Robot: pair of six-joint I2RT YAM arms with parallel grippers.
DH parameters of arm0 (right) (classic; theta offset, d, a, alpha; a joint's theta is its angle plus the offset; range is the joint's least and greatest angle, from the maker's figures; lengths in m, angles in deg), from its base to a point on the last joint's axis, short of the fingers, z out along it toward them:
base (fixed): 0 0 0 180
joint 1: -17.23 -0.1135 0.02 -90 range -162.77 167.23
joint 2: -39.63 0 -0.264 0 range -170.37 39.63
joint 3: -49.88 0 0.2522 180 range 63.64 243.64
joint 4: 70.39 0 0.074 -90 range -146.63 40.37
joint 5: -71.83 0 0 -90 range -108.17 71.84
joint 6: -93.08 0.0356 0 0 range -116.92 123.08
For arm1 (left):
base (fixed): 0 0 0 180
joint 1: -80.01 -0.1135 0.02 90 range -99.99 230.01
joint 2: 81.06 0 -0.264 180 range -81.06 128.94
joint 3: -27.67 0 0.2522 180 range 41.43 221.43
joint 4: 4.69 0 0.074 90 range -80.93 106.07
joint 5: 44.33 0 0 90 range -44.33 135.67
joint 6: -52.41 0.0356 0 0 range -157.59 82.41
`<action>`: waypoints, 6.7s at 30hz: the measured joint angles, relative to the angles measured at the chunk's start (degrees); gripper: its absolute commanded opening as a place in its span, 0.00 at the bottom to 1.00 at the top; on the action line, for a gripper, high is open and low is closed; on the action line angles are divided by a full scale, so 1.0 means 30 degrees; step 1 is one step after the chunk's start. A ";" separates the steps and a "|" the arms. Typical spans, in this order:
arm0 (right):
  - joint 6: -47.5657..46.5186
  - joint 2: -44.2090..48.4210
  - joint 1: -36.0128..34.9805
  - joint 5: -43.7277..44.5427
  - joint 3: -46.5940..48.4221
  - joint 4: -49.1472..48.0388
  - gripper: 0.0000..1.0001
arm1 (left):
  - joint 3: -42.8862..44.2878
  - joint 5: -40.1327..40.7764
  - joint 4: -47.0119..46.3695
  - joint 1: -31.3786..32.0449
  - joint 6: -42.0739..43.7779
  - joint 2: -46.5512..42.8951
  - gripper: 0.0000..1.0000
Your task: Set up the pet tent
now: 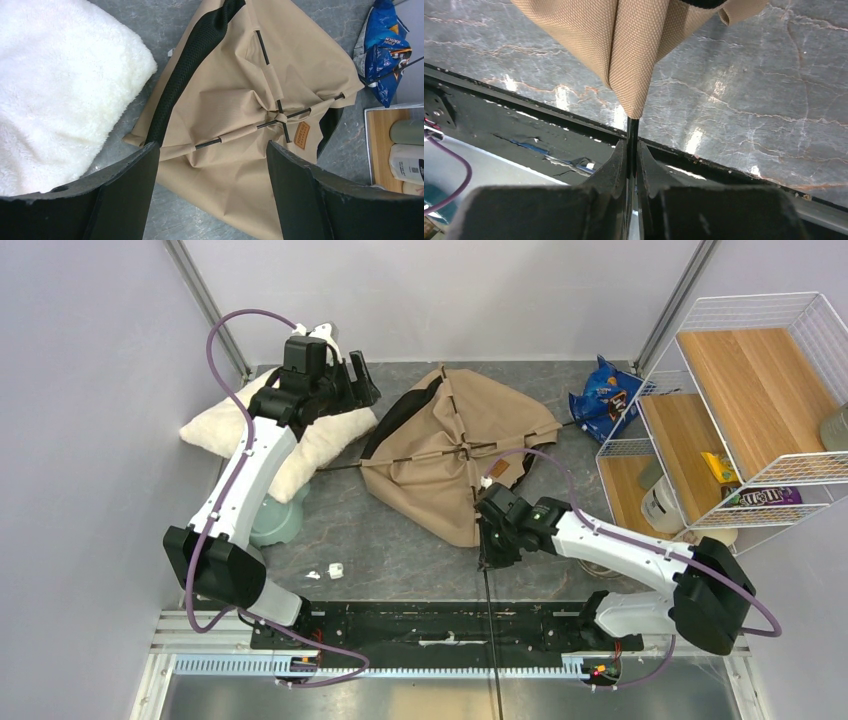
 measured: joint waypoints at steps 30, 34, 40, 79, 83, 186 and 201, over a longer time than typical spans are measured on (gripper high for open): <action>-0.1814 -0.3519 0.4583 -0.0714 1.0418 0.8007 0.00 | 0.0415 0.1100 -0.0087 -0.0007 0.0007 -0.0022 0.84; -0.2120 -0.4044 0.4750 -0.1173 1.1511 0.8488 0.00 | 0.0685 0.1086 -0.0087 0.0000 0.0007 -0.0022 0.84; -0.2667 -0.4007 0.4772 -0.1173 1.2160 0.7570 0.00 | 0.0947 0.0444 -0.0095 0.0000 0.0015 -0.0022 0.84; -0.6754 -0.8218 0.4940 -0.2127 1.4797 -0.3789 0.00 | 0.0525 -0.8495 -0.9865 0.1311 -0.3738 0.5406 0.35; -0.6790 -0.8269 0.4940 -0.2215 1.4797 -0.3774 0.00 | 0.0816 -0.8531 -1.0040 0.1370 -0.4087 0.5501 0.02; -0.2674 0.1596 0.4969 -0.4772 0.7847 -0.4262 0.00 | -0.5508 -0.5646 -1.1380 0.1989 -0.3337 -0.1377 0.96; -0.0787 -0.0423 0.4969 -0.6324 1.2101 -0.4918 0.00 | -0.9406 -0.4962 -1.6968 0.2922 -0.8007 -0.2448 0.95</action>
